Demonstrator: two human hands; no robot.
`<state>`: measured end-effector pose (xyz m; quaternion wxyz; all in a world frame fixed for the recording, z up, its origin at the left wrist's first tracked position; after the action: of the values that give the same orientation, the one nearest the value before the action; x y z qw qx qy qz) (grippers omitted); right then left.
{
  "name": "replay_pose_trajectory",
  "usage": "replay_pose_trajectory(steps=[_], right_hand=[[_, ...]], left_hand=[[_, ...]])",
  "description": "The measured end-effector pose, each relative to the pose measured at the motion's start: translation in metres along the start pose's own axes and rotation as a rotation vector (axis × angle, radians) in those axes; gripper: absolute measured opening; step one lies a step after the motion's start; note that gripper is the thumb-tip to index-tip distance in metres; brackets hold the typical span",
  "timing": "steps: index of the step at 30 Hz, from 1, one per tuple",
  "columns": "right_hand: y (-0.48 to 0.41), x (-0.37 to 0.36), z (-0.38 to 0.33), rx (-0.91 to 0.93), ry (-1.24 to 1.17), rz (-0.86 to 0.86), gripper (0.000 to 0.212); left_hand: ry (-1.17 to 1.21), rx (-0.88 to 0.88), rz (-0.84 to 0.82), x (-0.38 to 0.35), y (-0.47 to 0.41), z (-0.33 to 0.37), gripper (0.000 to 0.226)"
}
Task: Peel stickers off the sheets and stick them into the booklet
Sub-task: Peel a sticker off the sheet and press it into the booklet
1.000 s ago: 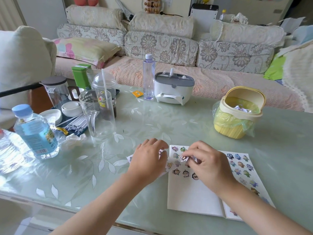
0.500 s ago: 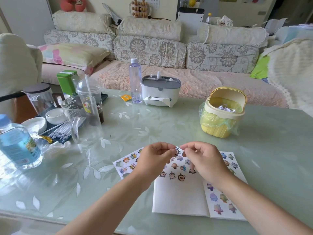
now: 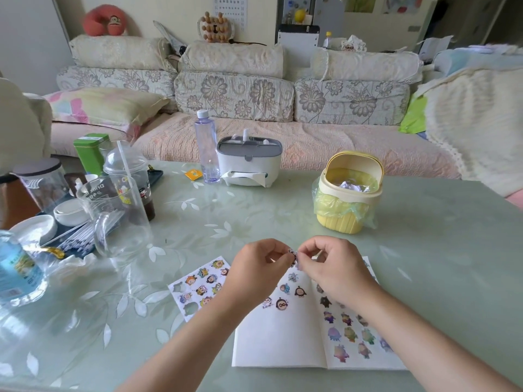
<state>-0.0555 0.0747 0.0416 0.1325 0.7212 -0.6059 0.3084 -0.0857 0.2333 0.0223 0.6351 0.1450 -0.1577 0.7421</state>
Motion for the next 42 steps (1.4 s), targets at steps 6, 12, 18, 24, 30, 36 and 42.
replay_pose_trajectory(steps=[6, 12, 18, 24, 30, 36, 42], right_hand=[[-0.001, 0.011, -0.003, 0.015, -0.027, 0.054, 0.008], [-0.004, 0.022, -0.007, -0.017, -0.169, 0.079, 0.019], [-0.007, 0.03, -0.005, 0.039, -0.064, 0.131, 0.011], [-0.004, 0.03, -0.02, 0.36, 0.374, 0.359, 0.01], [-0.016, 0.028, -0.018, 0.129, -0.216, 0.111, 0.012], [-0.019, 0.031, -0.017, 0.025, -0.435, -0.026, 0.005], [-0.018, 0.031, -0.017, 0.109, -0.268, 0.019, 0.012]], left_hand=[[-0.068, -0.041, 0.032, -0.004, -0.004, 0.015, 0.008], [0.165, 0.002, 0.097, -0.008, -0.004, 0.031, 0.01], [0.161, 0.004, 0.121, -0.017, -0.008, 0.033, 0.011], [0.054, -0.038, 0.169, -0.015, -0.005, 0.042, 0.012], [0.217, -0.001, 0.186, -0.004, -0.01, 0.043, 0.011], [0.236, -0.052, 0.079, 0.004, -0.012, 0.046, 0.011], [0.215, -0.078, 0.043, 0.007, -0.013, 0.047, 0.01]])
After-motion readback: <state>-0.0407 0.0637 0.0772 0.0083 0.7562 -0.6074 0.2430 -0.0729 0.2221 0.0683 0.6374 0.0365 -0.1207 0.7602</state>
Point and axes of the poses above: each hand's wrist, its own y-axis away from the middle knuckle, its own x-axis out of the back of the hand, z = x × y, the point moved 4 cm from there along -y, towards the middle knuckle
